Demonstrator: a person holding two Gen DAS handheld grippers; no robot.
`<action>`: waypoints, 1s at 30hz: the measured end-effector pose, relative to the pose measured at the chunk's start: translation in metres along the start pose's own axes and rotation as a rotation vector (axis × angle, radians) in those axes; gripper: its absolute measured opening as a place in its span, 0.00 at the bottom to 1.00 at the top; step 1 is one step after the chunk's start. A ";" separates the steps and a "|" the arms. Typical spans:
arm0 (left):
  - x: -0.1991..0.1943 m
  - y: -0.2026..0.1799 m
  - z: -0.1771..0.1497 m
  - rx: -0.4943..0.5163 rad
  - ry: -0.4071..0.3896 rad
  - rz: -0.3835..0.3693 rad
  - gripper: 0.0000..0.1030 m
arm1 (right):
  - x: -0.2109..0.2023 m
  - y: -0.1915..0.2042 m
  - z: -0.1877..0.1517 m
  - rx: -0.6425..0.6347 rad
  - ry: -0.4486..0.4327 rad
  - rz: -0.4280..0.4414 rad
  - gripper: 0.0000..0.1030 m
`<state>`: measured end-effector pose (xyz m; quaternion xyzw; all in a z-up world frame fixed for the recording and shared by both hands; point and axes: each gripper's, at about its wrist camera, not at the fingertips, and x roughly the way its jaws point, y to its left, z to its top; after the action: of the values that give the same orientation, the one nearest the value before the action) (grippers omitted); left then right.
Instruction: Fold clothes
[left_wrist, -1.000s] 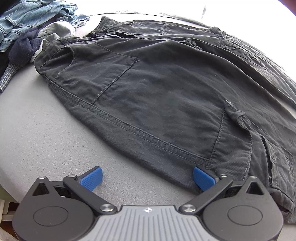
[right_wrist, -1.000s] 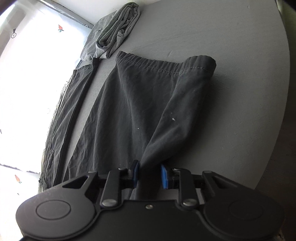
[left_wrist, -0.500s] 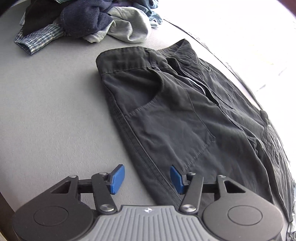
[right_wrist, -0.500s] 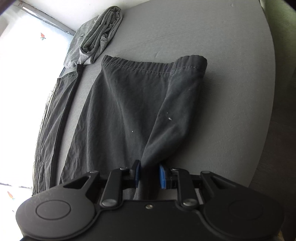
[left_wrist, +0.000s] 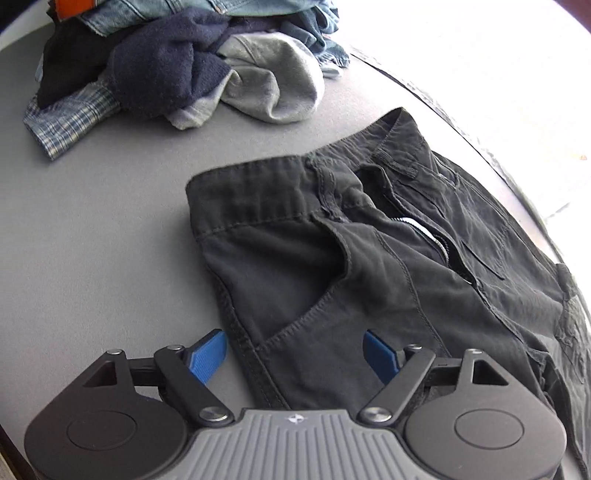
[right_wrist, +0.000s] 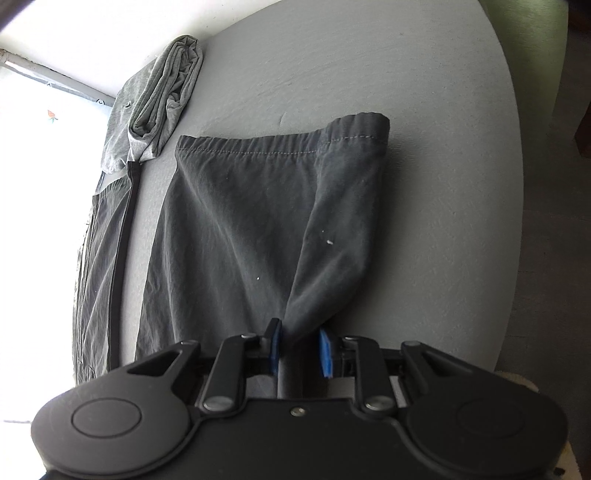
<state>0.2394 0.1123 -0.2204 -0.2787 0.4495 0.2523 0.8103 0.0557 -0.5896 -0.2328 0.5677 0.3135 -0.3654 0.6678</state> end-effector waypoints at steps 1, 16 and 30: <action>0.002 0.004 0.004 0.002 -0.001 -0.005 0.80 | 0.000 0.000 0.000 -0.001 -0.002 0.000 0.22; 0.018 -0.007 0.010 0.028 -0.130 0.088 0.42 | 0.003 0.002 0.002 -0.023 -0.027 0.046 0.13; -0.059 -0.015 0.038 -0.118 -0.315 -0.061 0.03 | -0.054 0.111 0.015 -0.130 -0.133 0.508 0.02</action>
<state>0.2444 0.1182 -0.1492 -0.2964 0.2926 0.2939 0.8604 0.1203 -0.5876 -0.1268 0.5586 0.1393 -0.2018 0.7924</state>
